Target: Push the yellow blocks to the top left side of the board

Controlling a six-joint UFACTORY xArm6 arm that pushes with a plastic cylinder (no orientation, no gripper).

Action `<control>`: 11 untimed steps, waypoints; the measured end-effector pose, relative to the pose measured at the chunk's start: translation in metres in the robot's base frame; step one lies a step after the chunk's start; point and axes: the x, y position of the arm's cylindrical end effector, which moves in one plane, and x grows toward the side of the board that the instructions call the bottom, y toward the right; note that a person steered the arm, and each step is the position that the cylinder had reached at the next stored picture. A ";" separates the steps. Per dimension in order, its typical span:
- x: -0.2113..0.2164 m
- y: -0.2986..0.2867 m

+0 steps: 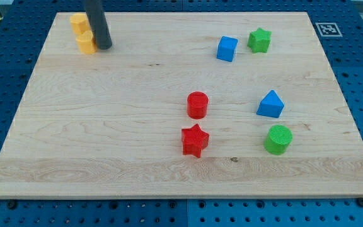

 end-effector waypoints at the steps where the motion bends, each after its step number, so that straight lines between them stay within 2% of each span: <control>1: 0.016 0.022; 2: 0.031 -0.013; 3: 0.015 -0.044; 4: -0.015 -0.044; 5: -0.012 -0.030; 6: -0.001 0.026; 11: 0.001 0.058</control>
